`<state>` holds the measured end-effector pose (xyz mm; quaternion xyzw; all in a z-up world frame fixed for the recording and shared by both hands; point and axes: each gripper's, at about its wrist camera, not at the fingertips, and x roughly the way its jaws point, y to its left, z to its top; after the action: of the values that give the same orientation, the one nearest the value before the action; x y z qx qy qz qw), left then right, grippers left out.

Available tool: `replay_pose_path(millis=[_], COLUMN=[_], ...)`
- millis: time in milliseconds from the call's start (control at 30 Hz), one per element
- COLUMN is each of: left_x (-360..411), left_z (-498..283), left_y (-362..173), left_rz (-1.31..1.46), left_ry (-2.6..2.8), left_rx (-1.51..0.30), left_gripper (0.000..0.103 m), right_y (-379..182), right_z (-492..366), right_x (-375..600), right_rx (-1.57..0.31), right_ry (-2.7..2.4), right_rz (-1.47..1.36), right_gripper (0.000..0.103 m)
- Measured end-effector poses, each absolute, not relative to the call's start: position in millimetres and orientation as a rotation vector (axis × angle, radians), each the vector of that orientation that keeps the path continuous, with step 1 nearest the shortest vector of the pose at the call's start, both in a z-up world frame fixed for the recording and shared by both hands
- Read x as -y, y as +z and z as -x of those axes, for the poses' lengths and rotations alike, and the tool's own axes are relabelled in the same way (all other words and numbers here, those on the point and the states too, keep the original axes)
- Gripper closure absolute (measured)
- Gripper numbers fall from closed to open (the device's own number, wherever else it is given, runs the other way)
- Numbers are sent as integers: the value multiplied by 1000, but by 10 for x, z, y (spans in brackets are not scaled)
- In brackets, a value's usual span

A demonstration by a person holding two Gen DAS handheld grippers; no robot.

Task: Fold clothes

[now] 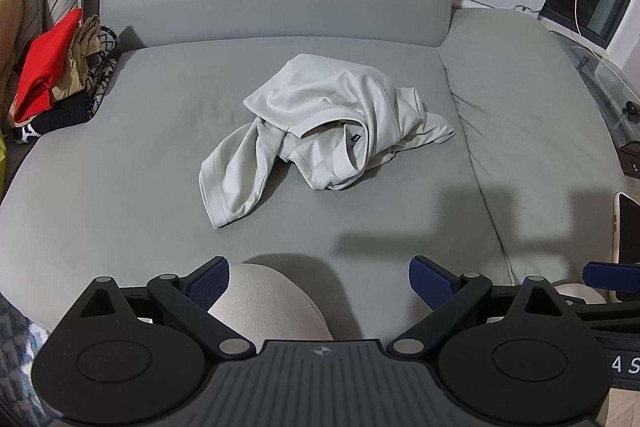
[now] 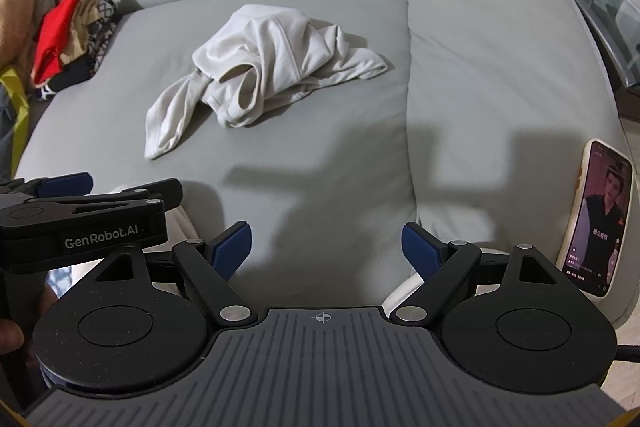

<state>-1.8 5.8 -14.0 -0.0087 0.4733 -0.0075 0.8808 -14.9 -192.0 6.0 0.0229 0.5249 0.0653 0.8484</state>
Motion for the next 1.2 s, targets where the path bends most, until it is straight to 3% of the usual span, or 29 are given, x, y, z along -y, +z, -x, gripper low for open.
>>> replay_pose_path(millis=[1200], left_x=[-62], left_z=[-1], left_y=[-76], left_rz=[8], left_ry=[-8], left_rx=[-989], left_gripper=[7], right_y=[70], right_z=[157], right_x=[1891], right_rx=[-1108], right_ry=[133], right_rz=[-45], right_gripper=[16])
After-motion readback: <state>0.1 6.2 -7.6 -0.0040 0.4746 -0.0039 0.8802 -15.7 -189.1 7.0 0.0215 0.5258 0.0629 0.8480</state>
